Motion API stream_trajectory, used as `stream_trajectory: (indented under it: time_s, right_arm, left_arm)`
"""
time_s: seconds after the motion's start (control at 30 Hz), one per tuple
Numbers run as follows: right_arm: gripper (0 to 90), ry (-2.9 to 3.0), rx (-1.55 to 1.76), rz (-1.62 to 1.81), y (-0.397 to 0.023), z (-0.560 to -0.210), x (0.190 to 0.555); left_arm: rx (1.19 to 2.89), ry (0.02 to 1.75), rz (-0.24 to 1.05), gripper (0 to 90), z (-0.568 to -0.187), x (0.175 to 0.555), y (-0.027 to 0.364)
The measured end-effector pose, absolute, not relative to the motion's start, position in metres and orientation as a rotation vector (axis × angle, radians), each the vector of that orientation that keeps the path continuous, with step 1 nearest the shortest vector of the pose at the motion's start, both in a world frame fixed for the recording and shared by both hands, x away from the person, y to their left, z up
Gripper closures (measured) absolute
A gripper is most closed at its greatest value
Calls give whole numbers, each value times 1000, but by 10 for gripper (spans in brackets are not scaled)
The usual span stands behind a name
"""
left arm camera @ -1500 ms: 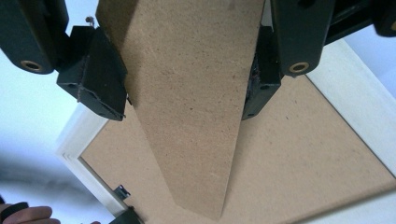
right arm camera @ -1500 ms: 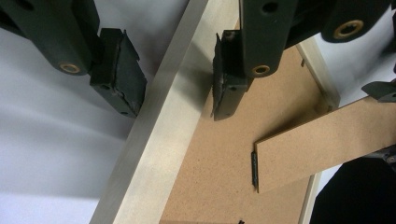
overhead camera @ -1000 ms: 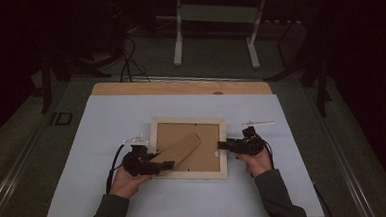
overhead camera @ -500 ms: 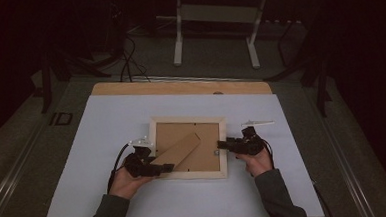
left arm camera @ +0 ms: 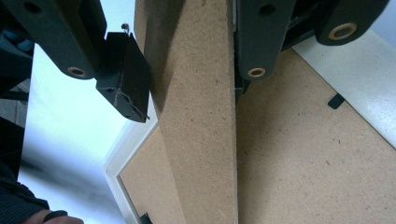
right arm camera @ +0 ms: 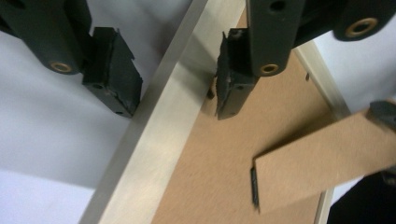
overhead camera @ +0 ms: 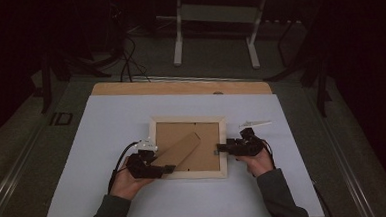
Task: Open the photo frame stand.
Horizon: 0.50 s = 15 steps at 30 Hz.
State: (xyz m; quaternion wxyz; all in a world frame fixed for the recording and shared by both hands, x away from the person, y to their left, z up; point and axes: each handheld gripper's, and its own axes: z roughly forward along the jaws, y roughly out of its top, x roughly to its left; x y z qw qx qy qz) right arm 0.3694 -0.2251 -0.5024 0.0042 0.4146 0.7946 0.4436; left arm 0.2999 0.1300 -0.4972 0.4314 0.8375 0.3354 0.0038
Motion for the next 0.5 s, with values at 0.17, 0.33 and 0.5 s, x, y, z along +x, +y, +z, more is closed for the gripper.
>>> stream_trajectory:
  time_s: [0.17, 0.33, 0.5]
  right_arm:
    - [410, 2607, 1230, 1368, -220, -506, 368]
    - [396, 2641, 1182, 1325, -216, -506, 366]
    - [415, 2637, 1161, 1311, -217, -504, 365]
  left_arm:
    - [2107, 811, 59, 588, -495, 298, 128]
    - [2114, 800, 77, 588, -494, 296, 127]
    - [2113, 794, 79, 588, -493, 296, 127]
